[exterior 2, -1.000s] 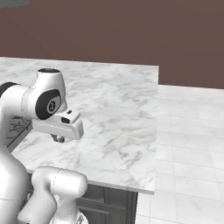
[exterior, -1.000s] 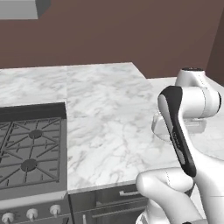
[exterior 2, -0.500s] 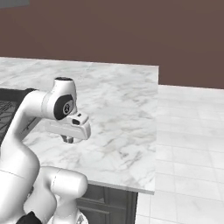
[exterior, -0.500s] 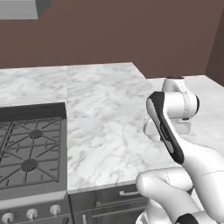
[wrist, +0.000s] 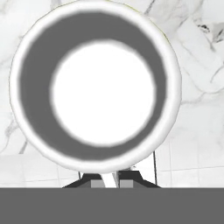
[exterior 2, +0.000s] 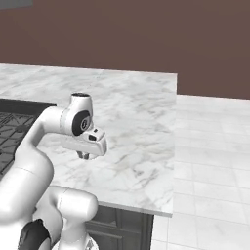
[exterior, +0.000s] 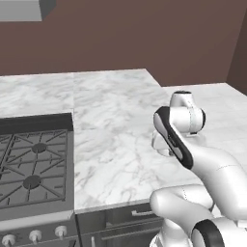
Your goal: Clear the mugs and bowl far away from the sink.
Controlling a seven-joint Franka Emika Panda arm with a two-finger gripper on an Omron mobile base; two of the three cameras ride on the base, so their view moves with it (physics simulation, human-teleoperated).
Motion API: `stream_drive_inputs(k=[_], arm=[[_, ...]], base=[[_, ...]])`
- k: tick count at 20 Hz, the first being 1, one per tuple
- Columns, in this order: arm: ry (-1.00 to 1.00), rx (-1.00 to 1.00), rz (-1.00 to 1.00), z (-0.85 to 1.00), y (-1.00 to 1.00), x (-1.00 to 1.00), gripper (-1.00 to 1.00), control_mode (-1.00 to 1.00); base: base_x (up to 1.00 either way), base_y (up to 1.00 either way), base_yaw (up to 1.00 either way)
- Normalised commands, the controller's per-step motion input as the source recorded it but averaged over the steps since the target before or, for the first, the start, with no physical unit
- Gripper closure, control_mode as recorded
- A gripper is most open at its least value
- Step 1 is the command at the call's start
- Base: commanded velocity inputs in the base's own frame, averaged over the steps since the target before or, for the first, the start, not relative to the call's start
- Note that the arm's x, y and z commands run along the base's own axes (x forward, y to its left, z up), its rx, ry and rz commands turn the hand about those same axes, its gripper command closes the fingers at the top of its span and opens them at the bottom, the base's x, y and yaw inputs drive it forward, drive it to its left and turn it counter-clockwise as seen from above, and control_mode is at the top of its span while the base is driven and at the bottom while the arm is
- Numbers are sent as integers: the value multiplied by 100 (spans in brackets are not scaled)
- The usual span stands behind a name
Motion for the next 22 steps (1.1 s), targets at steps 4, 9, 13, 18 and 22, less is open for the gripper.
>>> stream_drive_inputs(k=[4, 9, 13, 18, 22], arm=[[0, 0, 0, -33, 0, 41, 100, -100], [0, 0, 0, -30, 0, 35, 100, -100], [0, 0, 0, -26, 0, 33, 100, -100], [0, 0, 0, -25, 0, 29, 100, -100], [0, 0, 0, -27, 0, 28, 100, -100]], base=[[0, 0, 0], [0, 0, 0], [0, 0, 0], [0, 0, 0], [0, 0, 0]])
